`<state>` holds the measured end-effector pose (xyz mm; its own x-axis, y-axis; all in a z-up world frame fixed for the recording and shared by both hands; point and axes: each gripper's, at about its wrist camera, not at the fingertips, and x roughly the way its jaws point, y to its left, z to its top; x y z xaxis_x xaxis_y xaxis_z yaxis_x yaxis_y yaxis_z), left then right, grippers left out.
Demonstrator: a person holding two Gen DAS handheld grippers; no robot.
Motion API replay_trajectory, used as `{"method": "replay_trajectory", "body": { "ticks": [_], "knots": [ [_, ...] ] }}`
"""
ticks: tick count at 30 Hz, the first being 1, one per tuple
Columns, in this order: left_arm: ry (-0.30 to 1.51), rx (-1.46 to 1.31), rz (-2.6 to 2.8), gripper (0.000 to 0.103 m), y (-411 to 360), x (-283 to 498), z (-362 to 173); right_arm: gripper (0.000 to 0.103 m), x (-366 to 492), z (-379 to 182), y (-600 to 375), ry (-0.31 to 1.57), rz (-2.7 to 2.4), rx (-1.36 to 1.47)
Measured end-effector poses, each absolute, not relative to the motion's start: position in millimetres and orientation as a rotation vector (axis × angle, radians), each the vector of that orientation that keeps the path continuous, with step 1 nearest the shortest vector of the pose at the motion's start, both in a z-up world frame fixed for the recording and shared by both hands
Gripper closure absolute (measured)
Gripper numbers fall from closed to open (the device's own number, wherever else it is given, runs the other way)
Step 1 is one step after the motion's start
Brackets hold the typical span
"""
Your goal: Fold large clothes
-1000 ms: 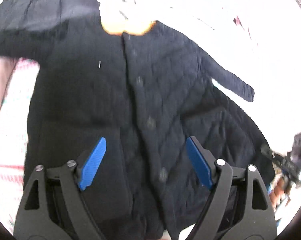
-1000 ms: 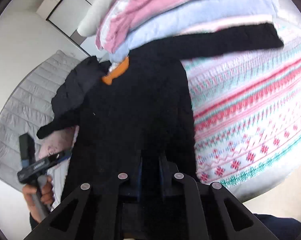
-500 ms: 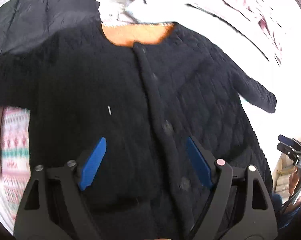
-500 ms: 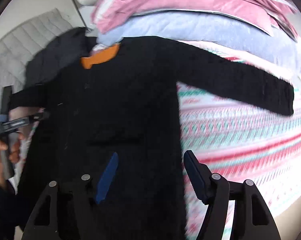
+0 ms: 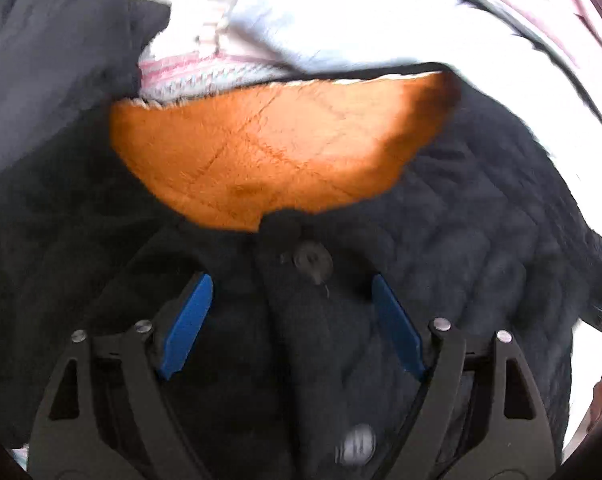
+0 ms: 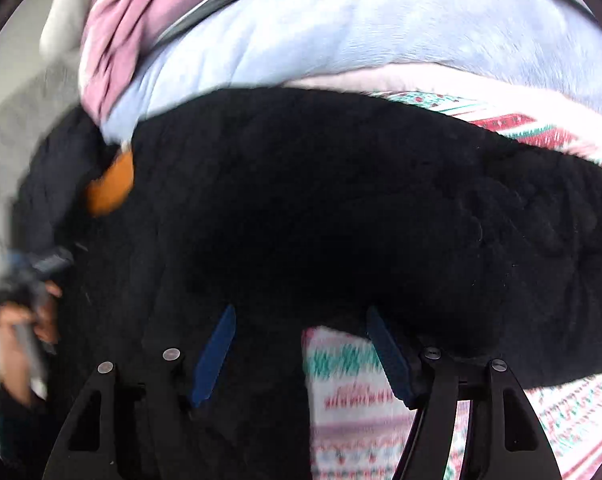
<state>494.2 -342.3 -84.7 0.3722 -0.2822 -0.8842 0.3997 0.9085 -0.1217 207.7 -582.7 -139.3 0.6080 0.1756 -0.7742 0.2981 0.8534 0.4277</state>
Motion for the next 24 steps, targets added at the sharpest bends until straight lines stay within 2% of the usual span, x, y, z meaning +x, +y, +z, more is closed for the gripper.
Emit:
{"method": "replay_trajectory", "body": {
  "ticks": [1, 3, 5, 6, 7, 10, 12, 14, 18, 21, 24],
  "knots": [
    [1.065, 0.119, -0.432, 0.048, -345.1, 494.1, -85.7, 0.034, 206.2, -139.6, -594.4, 0.907, -0.062, 0.623],
    [0.996, 0.158, -0.443, 0.066, -352.6, 486.8, -82.8, 0.04, 202.2, -141.0, -615.3, 0.867, -0.059, 0.713],
    [0.927, 0.194, -0.43, 0.096, -356.2, 479.8, -76.2, 0.072, 197.8, -142.2, -619.0, 0.846, -0.12, 0.713],
    [0.903, 0.202, -0.39, 0.095, -355.3, 479.3, -72.4, 0.086, 196.2, -140.6, -619.3, 0.83, -0.141, 0.692],
    [0.899, 0.161, -0.38, 0.095, -350.7, 481.3, -66.4, 0.094, 190.0, -132.8, -619.8, 0.793, -0.165, 0.66],
    [0.825, 0.056, -0.373, 0.095, -337.9, 480.7, -42.5, 0.101, 165.5, -93.9, -602.0, 0.662, -0.24, 0.511],
    [0.802, 0.075, -0.382, 0.095, -342.6, 477.6, -36.5, 0.101, 159.7, -71.7, -583.8, 0.597, -0.286, 0.427],
    [0.816, 0.094, -0.367, 0.095, -345.6, 478.0, -38.5, 0.099, 159.4, -69.6, -579.3, 0.642, -0.253, 0.462],
    [0.835, 0.057, -0.347, 0.095, -347.1, 487.4, -40.3, 0.098, 171.7, -97.5, -587.3, 0.718, -0.217, 0.599],
    [0.828, 0.099, -0.328, 0.095, -355.1, 489.4, -46.6, 0.092, 186.3, -129.8, -595.5, 0.881, -0.155, 0.725],
    [0.848, 0.088, -0.31, 0.095, -359.9, 497.7, -56.9, 0.086, 180.2, -146.1, -600.1, 0.943, -0.13, 0.791]
  ]
}}
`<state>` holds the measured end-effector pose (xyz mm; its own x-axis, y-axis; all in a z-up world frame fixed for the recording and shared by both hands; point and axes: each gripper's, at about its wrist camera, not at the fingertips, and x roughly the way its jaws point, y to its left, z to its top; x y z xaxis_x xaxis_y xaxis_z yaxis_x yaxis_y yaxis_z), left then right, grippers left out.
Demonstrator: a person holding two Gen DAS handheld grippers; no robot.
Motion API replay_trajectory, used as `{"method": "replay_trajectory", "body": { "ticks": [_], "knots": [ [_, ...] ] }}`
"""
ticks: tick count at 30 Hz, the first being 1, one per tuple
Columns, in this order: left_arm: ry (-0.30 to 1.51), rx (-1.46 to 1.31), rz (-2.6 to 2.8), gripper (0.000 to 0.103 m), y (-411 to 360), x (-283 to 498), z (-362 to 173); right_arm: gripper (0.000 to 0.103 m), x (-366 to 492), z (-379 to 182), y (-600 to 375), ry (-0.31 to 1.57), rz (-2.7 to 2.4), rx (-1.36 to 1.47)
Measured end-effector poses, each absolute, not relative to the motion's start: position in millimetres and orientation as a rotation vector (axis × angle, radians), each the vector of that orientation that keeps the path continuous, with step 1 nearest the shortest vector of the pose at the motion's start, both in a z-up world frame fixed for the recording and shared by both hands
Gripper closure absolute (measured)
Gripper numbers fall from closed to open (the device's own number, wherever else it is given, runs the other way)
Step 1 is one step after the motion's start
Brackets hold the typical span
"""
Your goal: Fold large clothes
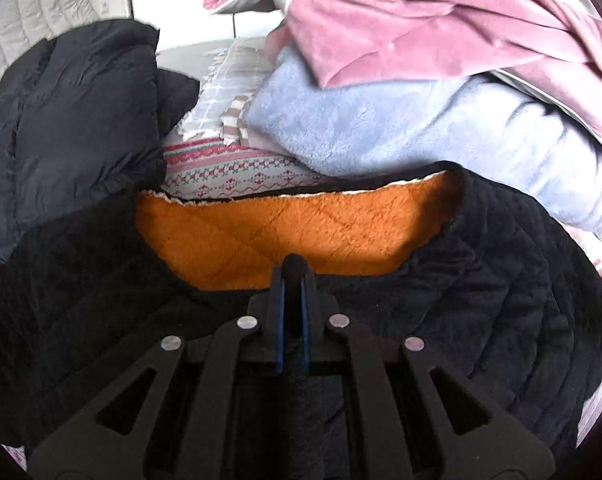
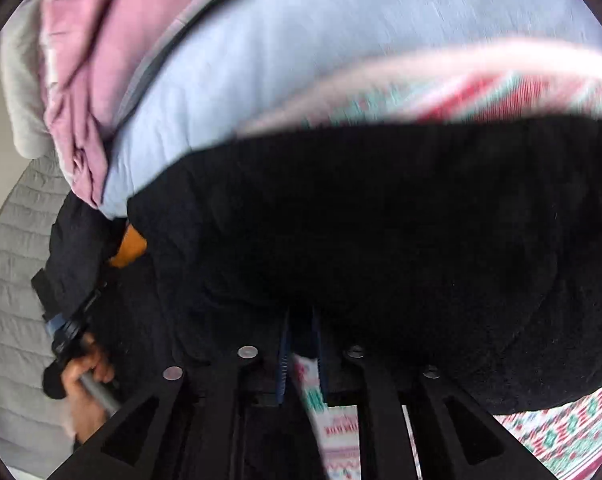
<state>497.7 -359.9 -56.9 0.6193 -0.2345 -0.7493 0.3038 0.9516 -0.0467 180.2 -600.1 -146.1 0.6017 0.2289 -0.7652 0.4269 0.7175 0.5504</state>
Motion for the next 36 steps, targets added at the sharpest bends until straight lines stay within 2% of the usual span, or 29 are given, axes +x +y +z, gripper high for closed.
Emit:
{"method": "replay_trajectory", "body": {
  "ticks": [5, 6, 8, 9, 16, 19, 21, 24, 27, 33, 36],
  "knots": [
    [0.847, 0.063, -0.301, 0.095, -362.1, 504.8, -60.7, 0.084, 149.6, -134.1, -609.9, 0.952, -0.108, 0.802],
    [0.848, 0.07, -0.305, 0.095, -362.9, 504.7, -63.5, 0.082, 144.9, -127.4, -615.3, 0.954, -0.101, 0.784],
    [0.862, 0.086, -0.298, 0.095, -362.6, 505.8, -76.7, 0.071, 124.5, -118.8, -627.9, 0.94, -0.115, 0.731],
    [0.866, 0.097, -0.291, 0.095, -362.9, 506.0, -82.2, 0.069, 122.4, -117.8, -635.3, 0.927, -0.132, 0.728],
    [0.84, 0.105, -0.291, 0.093, -361.4, 502.5, -83.6, 0.067, 59.2, -138.9, -699.0, 0.95, -0.235, 0.838],
    [0.834, 0.098, -0.291, 0.093, -359.5, 501.0, -83.6, 0.059, 29.1, -133.4, -712.4, 0.915, -0.302, 0.854],
    [0.828, 0.1, -0.297, 0.093, -358.9, 496.3, -83.2, 0.057, 8.4, -133.0, -728.2, 0.904, -0.375, 0.869],
    [0.829, 0.085, -0.302, 0.093, -357.0, 497.0, -83.2, 0.057, -26.3, -122.1, -754.3, 0.892, -0.659, 0.698],
    [0.835, 0.066, -0.304, 0.093, -355.3, 499.9, -84.1, 0.057, -57.7, -127.2, -775.7, 0.806, -0.598, 0.865],
    [0.828, 0.084, -0.292, 0.092, -356.9, 499.4, -85.7, 0.056, -87.7, -121.8, -786.5, 0.787, -0.732, 0.844],
    [0.838, 0.091, -0.286, 0.091, -358.0, 499.9, -87.3, 0.053, -92.0, -145.6, -789.1, 0.826, -0.613, 0.996]
  ]
}}
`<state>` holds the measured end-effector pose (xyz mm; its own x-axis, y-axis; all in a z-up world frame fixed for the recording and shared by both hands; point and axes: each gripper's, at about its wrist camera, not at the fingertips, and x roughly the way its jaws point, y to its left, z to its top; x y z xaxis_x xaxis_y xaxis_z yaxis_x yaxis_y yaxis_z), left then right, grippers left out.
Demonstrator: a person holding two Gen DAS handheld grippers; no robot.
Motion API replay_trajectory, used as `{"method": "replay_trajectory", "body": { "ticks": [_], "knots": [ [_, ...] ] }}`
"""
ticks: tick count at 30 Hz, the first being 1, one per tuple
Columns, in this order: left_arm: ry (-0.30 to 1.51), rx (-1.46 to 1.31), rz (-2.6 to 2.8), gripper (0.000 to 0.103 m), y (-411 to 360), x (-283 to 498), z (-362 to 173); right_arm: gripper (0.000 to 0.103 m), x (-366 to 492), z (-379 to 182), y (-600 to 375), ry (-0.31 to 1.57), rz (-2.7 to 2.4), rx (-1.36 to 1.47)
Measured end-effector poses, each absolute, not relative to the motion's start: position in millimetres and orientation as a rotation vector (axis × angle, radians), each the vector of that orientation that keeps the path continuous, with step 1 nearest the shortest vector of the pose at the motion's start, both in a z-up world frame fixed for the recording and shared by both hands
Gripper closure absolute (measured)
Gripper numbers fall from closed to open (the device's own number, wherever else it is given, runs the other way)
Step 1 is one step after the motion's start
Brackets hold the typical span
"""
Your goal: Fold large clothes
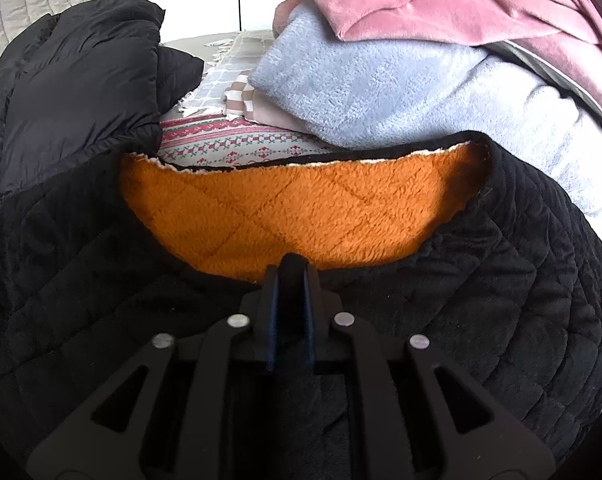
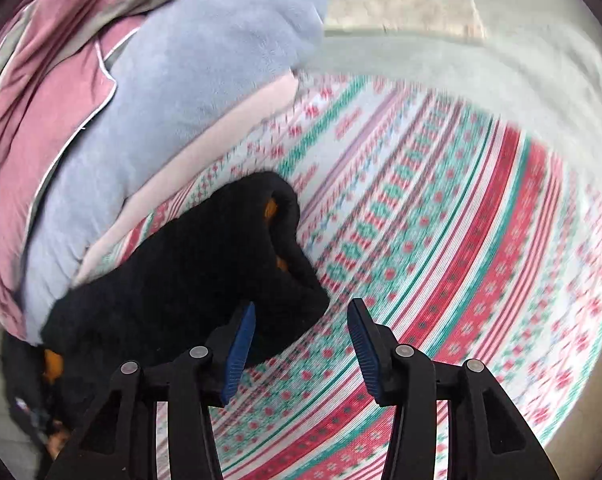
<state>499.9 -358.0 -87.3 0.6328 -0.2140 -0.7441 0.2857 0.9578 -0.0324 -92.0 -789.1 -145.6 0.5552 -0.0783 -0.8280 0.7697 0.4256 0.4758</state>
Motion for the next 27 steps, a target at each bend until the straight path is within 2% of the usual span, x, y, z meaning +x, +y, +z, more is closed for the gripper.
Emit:
{"method": "replay_trajectory", "body": {
  "ticks": [2, 3, 4, 5, 6, 8, 9, 10, 11, 16, 19, 22, 24, 27],
  "knots": [
    [0.846, 0.104, -0.283, 0.086, -359.1, 499.3, -87.7, 0.053, -84.2, -164.9, -788.0, 0.807, -0.536, 1.075],
    [0.854, 0.105, -0.289, 0.077, -358.6, 498.1, -87.9, 0.052, -82.9, -169.6, -791.3, 0.756, -0.522, 1.116],
    [0.872, 0.101, -0.299, 0.049, -357.7, 498.5, -88.9, 0.05, -82.2, -171.3, -784.6, 0.721, -0.529, 1.145],
    [0.914, 0.096, -0.319, 0.04, -357.0, 500.8, -92.8, 0.05, -80.1, -171.2, -786.5, 0.676, -0.528, 1.163],
    [0.934, 0.086, -0.344, 0.037, -356.2, 501.8, -96.0, 0.051, -78.0, -170.4, -786.6, 0.644, -0.526, 1.16],
    [0.936, 0.109, -0.339, 0.04, -359.0, 500.9, -96.6, 0.087, -63.6, -156.5, -782.3, 0.632, -0.597, 1.011],
    [0.932, 0.141, -0.332, 0.064, -363.4, 498.8, -97.2, 0.091, -58.1, -147.5, -779.3, 0.636, -0.615, 0.944],
    [0.919, 0.159, -0.33, 0.075, -368.0, 496.0, -94.2, 0.092, -53.5, -126.0, -771.1, 0.616, -0.655, 0.822],
    [0.903, 0.141, -0.312, 0.091, -368.9, 493.9, -86.6, 0.093, -52.7, -101.5, -762.0, 0.576, -0.676, 0.718],
    [0.87, -0.221, -0.351, 0.095, -336.7, 495.7, -47.0, 0.093, -93.0, 42.6, -700.1, 0.134, -0.682, 0.278],
    [0.788, -0.155, -0.345, 0.095, -348.3, 484.5, -39.8, 0.093, -97.2, 64.8, -665.2, -0.035, -0.725, 0.168],
    [0.785, -0.058, -0.303, 0.094, -367.4, 487.6, -68.5, 0.093, -68.6, 30.7, -679.0, 0.083, -0.85, 0.116],
    [0.861, -0.047, -0.261, 0.093, -373.0, 501.3, -101.9, 0.092, -36.2, -24.5, -712.8, 0.27, -0.897, 0.228],
    [0.845, -0.059, -0.26, 0.094, -375.4, 503.5, -99.8, 0.087, -11.4, -105.1, -751.2, 0.532, -0.947, 0.323]
  ]
}}
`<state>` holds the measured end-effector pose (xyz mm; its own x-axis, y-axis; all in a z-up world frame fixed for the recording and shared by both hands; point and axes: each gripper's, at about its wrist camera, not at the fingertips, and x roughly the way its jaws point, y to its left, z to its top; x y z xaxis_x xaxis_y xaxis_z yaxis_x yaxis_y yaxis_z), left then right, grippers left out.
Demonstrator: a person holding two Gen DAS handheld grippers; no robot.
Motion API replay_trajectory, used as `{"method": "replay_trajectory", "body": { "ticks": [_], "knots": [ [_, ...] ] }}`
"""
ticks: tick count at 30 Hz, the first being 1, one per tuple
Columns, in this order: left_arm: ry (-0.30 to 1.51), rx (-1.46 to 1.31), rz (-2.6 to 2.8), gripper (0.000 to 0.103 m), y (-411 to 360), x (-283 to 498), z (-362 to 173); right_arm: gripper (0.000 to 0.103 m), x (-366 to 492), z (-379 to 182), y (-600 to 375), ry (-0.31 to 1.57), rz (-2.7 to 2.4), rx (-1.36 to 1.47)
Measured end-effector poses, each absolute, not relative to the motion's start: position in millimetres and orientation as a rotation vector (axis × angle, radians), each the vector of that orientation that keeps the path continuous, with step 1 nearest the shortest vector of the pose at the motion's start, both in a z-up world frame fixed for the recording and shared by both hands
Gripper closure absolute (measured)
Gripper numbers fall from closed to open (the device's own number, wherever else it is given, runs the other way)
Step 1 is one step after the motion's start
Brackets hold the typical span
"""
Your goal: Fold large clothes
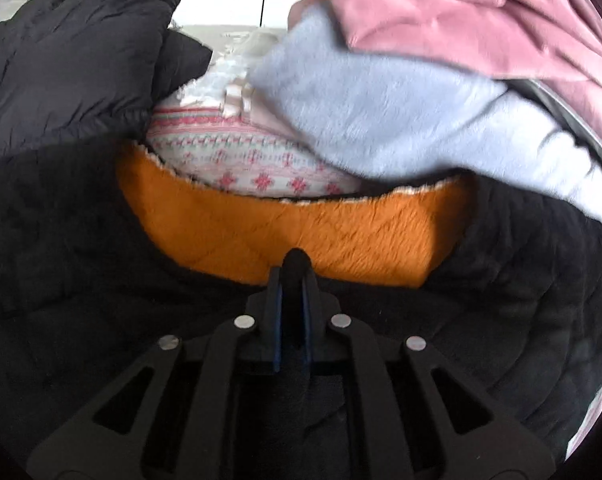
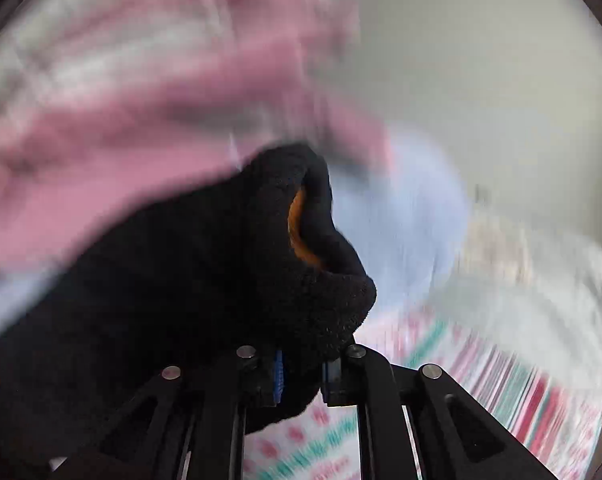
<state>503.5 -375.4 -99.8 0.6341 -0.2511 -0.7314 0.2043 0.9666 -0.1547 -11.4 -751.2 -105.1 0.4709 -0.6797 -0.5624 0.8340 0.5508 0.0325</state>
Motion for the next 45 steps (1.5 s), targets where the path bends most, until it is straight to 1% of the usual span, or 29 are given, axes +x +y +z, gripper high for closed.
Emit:
{"method": "replay_trajectory", "body": {
  "ticks": [1, 2, 5, 6, 8, 9, 10, 11, 14, 15, 17, 18, 20, 23, 25, 30, 32, 33, 37, 39, 41, 43, 44, 45],
  "knots": [
    [0.848, -0.041, -0.254, 0.093, -378.2, 503.2, -100.9, 0.083, -8.0, -125.2, -758.2, 0.578, -0.951, 0.352],
    [0.846, -0.041, -0.251, 0.093, -378.3, 502.9, -100.5, 0.077, -8.0, -129.8, -760.6, 0.59, -0.953, 0.378],
    [0.881, -0.074, -0.275, 0.09, -373.6, 504.1, -96.6, 0.07, -15.0, -111.4, -762.5, 0.599, -0.971, 0.476],
    [0.898, -0.094, -0.287, 0.085, -368.1, 505.2, -94.6, 0.068, -21.5, -98.6, -758.4, 0.579, -0.957, 0.496],
    [0.957, -0.162, -0.346, 0.072, -352.1, 501.1, -76.7, 0.051, -36.3, -73.5, -755.3, 0.552, -0.949, 0.497],
    [0.971, -0.185, -0.367, 0.061, -342.0, 494.5, -65.9, 0.046, -44.1, -62.8, -750.7, 0.546, -0.96, 0.493],
    [0.967, -0.196, -0.377, 0.055, -328.0, 483.0, -55.1, 0.037, -37.6, -54.4, -741.4, 0.537, -0.975, 0.493],
    [0.949, -0.197, -0.385, 0.054, -315.5, 471.9, -42.1, 0.033, -47.5, -44.2, -733.2, 0.521, -0.975, 0.494],
    [0.92, -0.186, -0.389, 0.044, -272.3, 435.5, -9.6, 0.031, -64.6, -24.4, -713.7, 0.524, -0.916, 0.527],
    [0.924, -0.177, -0.382, 0.041, -260.5, 429.2, -5.9, 0.031, -66.3, -16.4, -703.0, 0.52, -0.895, 0.554],
    [0.928, -0.165, -0.351, 0.041, -223.3, 401.1, 4.4, 0.031, -79.1, -11.1, -676.8, 0.531, -0.809, 0.609],
    [0.93, -0.163, -0.346, 0.04, -211.0, 392.9, 2.8, 0.031, -72.3, -9.8, -660.0, 0.55, -0.773, 0.621],
    [0.967, -0.156, -0.328, 0.04, -175.7, 357.6, 0.7, 0.031, -71.3, -14.6, -618.2, 0.654, -0.653, 0.611],
    [0.989, -0.181, -0.309, 0.04, -132.5, 316.0, -9.6, 0.031, -73.8, -37.0, -552.6, 0.813, -0.494, 0.531],
    [1.027, -0.171, -0.287, 0.04, -104.7, 284.1, -19.0, 0.031, -100.3, -56.5, -494.4, 0.861, -0.384, 0.496],
    [1.051, -0.163, -0.288, 0.04, -56.1, 200.1, -37.9, 0.031, -181.2, -114.6, -411.6, 0.854, -0.164, 0.609],
    [1.052, -0.167, -0.3, 0.04, -41.0, 163.7, -50.2, 0.031, -204.7, -133.8, -385.2, 0.852, -0.148, 0.608],
    [1.06, -0.163, -0.3, 0.04, -38.3, 154.1, -55.2, 0.031, -217.0, -144.9, -376.3, 0.845, -0.162, 0.608],
    [1.126, -0.185, -0.334, 0.04, -31.8, 119.6, -80.9, 0.031, -244.2, -145.2, -360.3, 0.796, -0.21, 0.583],
    [1.118, -0.166, -0.322, 0.04, -29.7, 110.6, -82.9, 0.031, -257.8, -155.3, -368.1, 0.793, -0.344, 0.653],
    [1.111, -0.166, -0.293, 0.04, -22.6, 105.0, -85.4, 0.031, -264.3, -170.3, -386.9, 0.788, -0.345, 0.786],
    [1.124, -0.209, -0.281, 0.04, -14.9, 100.9, -95.1, 0.031, -260.2, -179.9, -388.5, 0.798, -0.296, 0.836],
    [1.146, -0.216, -0.289, 0.04, -13.4, 99.1, -103.3, 0.033, -253.5, -182.9, -385.7, 0.807, -0.253, 0.827],
    [1.182, -0.215, -0.304, 0.043, -16.3, 99.7, -111.9, 0.04, -246.4, -185.2, -377.9, 0.821, -0.233, 0.798]
  ]
}}
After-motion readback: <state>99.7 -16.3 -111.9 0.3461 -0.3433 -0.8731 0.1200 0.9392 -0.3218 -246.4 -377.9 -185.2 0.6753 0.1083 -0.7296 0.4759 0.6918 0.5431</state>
